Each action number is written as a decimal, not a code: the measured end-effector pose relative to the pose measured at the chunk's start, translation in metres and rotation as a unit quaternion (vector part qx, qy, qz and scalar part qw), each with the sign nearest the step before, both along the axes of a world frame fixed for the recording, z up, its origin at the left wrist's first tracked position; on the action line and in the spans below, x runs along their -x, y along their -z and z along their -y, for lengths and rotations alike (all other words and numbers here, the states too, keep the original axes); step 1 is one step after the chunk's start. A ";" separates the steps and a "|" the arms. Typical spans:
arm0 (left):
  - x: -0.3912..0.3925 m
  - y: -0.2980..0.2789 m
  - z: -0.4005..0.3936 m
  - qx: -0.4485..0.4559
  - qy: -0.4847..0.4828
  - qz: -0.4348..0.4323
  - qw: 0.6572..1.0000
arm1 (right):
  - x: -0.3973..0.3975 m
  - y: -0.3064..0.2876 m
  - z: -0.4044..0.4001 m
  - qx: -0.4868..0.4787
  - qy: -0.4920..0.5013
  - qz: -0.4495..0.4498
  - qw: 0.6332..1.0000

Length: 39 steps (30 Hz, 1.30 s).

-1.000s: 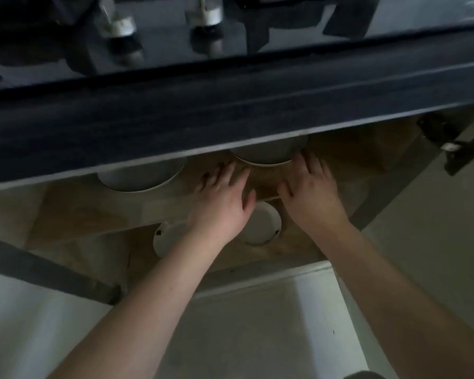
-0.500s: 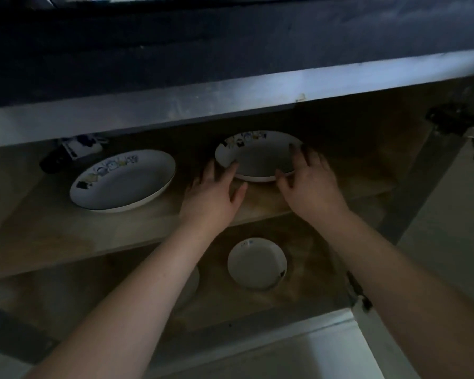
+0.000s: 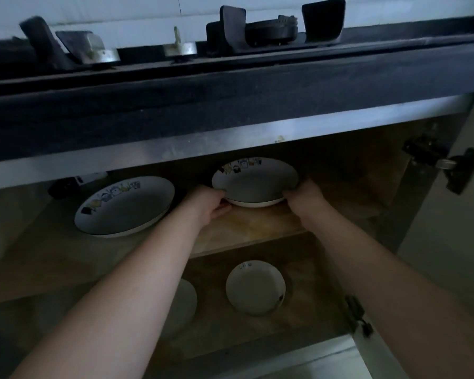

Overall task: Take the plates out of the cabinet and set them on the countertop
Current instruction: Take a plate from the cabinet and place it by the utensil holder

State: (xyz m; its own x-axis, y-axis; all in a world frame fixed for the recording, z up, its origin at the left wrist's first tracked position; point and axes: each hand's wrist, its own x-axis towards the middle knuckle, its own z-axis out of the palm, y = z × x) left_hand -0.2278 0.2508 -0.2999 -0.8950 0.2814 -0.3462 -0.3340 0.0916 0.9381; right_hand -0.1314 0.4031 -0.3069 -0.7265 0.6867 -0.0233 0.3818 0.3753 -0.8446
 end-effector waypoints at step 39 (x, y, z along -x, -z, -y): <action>-0.103 0.026 0.136 -0.123 0.069 -0.020 0.990 | -0.152 0.008 0.054 0.406 -0.087 -0.126 0.901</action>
State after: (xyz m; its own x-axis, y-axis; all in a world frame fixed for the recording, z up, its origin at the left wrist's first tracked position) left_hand -0.1249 0.1149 -0.3259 -0.8538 0.4733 -0.2168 -0.2959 -0.0986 0.9501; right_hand 0.0208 0.3487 -0.3147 -0.8738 0.3934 -0.2857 0.1340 -0.3700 -0.9193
